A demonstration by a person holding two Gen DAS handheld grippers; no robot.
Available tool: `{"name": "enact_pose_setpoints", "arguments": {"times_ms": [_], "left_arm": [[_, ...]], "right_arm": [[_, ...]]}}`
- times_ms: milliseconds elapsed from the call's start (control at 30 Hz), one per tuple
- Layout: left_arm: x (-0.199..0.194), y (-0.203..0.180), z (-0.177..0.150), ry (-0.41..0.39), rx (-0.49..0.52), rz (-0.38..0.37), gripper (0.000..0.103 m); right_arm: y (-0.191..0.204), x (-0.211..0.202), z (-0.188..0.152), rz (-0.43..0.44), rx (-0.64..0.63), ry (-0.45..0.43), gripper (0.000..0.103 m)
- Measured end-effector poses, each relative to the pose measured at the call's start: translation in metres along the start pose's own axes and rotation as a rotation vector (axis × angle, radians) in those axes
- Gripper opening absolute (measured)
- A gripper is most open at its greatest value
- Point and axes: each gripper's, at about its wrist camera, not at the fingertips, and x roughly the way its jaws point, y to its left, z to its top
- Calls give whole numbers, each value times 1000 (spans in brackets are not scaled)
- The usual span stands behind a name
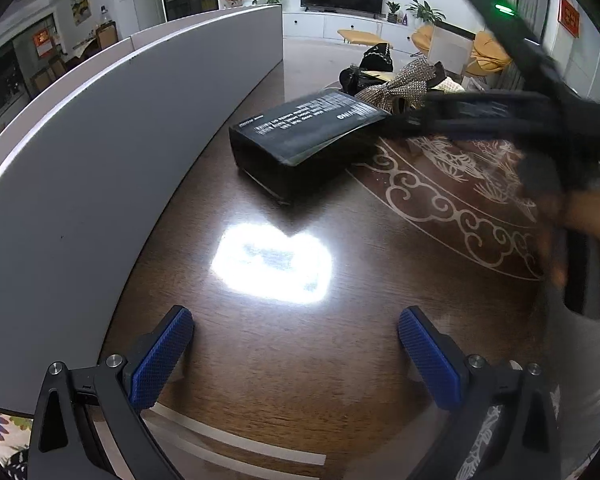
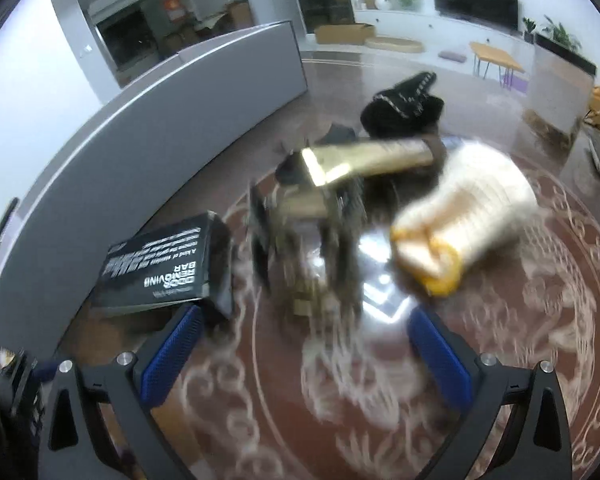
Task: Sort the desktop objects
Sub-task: 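Swing right tool onto the clear rhinestone-trimmed case and close on it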
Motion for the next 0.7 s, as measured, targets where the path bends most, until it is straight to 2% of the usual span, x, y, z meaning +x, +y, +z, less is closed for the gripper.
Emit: {"name": "enact_pose_setpoints", "arguments": {"times_ms": [33,67,100,133,200,367,467,600,700], "left_arm": [[0,0,0,0,0,0,103],[0,0,0,0,1,0,103],[-1,1,-1,-1,1,0,103],[-1,1,-2,-1,1,-1,103],[-2,3,-3,-2,2,-1,103],[-1,3,-3,-3,2,-2,103],[-1,3,-2,-3,2,-2,103],[-1,3,-2,-4,2,-3,103],[0,3,-1,-7,1,-2,103]], "right_arm": [[4,5,6,-22,-13,-3,102],[5,7,9,-37,-20,-10,97],[6,9,14,-57,-25,-21,87],[7,9,16,-60,-22,-29,81],[5,8,20,-40,2,-40,43],[-1,-10,-5,-54,-4,-43,41],[-13,-38,-47,-74,11,-43,41],[-15,-86,-118,-158,-21,-52,41],[-23,-108,-154,-201,-29,-71,43]]}}
